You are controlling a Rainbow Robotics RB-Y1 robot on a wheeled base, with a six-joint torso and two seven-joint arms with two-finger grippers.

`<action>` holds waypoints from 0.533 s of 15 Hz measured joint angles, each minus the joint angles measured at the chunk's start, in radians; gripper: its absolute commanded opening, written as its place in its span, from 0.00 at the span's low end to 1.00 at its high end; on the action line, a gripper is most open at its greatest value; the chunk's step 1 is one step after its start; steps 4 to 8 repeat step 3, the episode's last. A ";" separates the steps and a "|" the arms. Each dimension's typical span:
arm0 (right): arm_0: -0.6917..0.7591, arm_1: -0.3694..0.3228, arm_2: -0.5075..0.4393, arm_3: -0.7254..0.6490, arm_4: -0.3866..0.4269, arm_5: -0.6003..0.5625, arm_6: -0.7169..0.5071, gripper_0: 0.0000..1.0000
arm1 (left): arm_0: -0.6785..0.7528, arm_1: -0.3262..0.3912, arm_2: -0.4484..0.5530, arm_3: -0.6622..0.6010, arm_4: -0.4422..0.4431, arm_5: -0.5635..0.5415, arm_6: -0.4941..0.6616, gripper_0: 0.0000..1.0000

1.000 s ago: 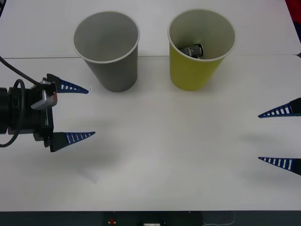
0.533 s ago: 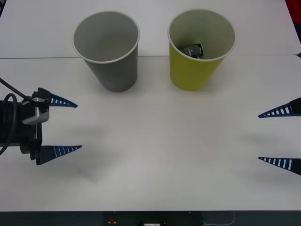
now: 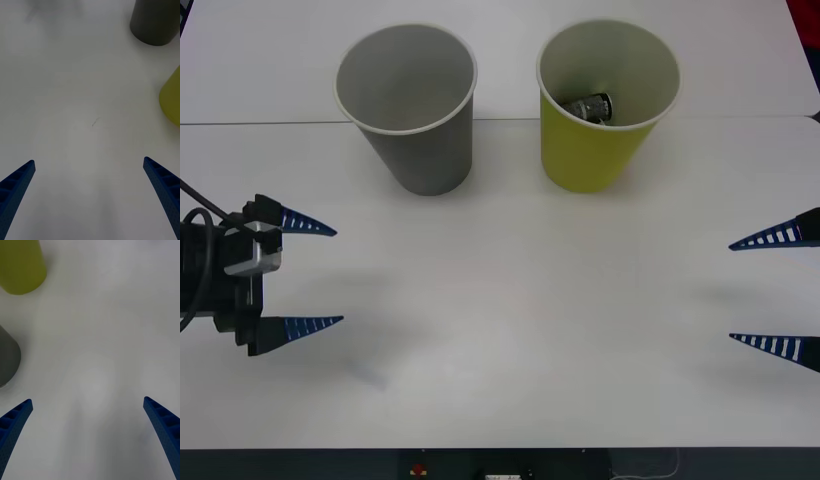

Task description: Put the can into the green bin and the plastic bottle into the gray bin

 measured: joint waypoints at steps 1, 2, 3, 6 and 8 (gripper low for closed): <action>0.000 0.000 0.000 0.000 0.000 0.000 0.000 1.00 | 0.000 0.000 0.000 0.000 0.003 0.000 -0.001 1.00; 0.000 0.000 0.000 0.000 0.000 0.000 0.000 1.00 | 0.001 0.000 0.000 0.000 0.006 0.000 -0.002 1.00; 0.000 0.000 0.000 0.000 0.000 0.000 0.000 1.00 | 0.002 0.000 0.000 0.001 0.011 0.000 -0.002 1.00; 0.000 0.000 0.000 0.000 0.000 0.000 0.000 1.00 | 0.002 0.000 0.000 0.001 0.011 0.000 -0.002 1.00; 0.000 0.000 0.000 0.000 0.000 0.000 0.000 1.00 | 0.002 0.000 0.000 0.001 0.011 0.000 -0.002 1.00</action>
